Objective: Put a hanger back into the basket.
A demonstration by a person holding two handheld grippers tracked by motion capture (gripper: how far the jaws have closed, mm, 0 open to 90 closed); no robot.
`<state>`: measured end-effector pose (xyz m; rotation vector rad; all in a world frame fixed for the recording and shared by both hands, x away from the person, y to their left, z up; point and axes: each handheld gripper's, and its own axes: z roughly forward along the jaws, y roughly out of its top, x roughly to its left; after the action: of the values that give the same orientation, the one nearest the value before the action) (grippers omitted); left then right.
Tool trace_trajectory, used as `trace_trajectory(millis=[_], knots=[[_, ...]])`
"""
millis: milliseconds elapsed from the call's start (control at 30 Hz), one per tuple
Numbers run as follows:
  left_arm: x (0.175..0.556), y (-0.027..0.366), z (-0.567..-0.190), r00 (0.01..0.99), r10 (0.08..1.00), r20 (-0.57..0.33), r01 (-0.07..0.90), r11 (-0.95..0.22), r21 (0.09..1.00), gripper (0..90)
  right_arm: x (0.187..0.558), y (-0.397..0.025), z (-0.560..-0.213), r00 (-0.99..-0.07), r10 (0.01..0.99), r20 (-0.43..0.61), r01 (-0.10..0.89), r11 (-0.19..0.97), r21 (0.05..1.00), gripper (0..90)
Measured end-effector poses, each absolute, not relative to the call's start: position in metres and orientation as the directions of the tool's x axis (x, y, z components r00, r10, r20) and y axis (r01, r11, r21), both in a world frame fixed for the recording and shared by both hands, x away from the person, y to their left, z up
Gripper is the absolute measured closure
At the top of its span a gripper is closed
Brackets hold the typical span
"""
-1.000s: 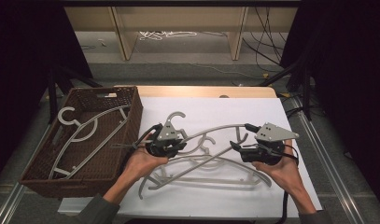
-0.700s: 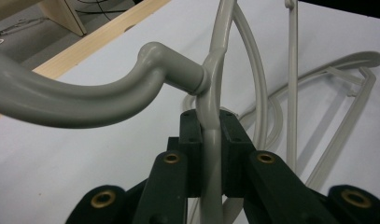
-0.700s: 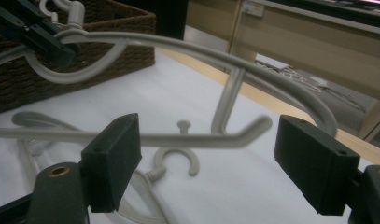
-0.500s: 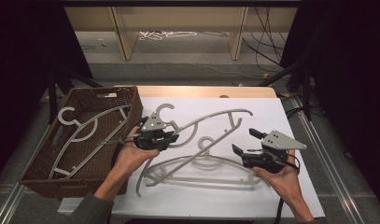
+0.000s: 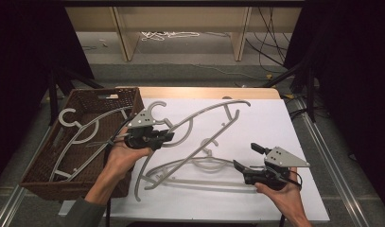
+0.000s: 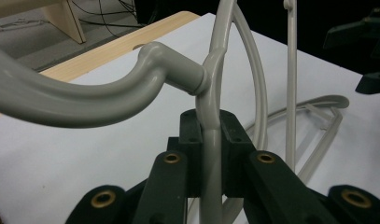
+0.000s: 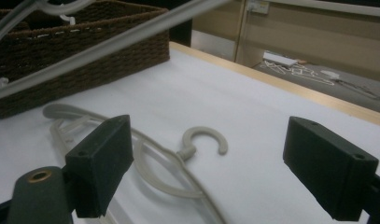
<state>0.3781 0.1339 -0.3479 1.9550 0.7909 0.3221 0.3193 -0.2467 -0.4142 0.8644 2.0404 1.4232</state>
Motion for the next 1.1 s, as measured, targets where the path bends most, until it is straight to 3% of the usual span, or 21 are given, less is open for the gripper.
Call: trace_trajectory(millis=[133, 600, 1100], knots=[[0.379, 0.141, -0.340, 0.749, 0.646, -0.148, 0.423, -0.293, 0.857, 81.7, 0.314, -0.247, -0.415, -0.674, 0.738, -0.031, 0.233, 0.253, 0.939, 16.9], [0.379, 0.190, -0.289, 0.711, 0.688, -0.145, 0.429, -0.261, 0.865, 81.8, 0.313, -0.250, -0.420, -0.668, 0.742, -0.046, 0.213, 0.250, 0.945, 17.1], [0.406, 0.260, -0.277, 0.581, 0.813, -0.046, 0.443, -0.269, 0.855, 81.8, 0.314, -0.249, -0.421, -0.668, 0.742, -0.048, 0.226, 0.265, 0.937, 17.3]])
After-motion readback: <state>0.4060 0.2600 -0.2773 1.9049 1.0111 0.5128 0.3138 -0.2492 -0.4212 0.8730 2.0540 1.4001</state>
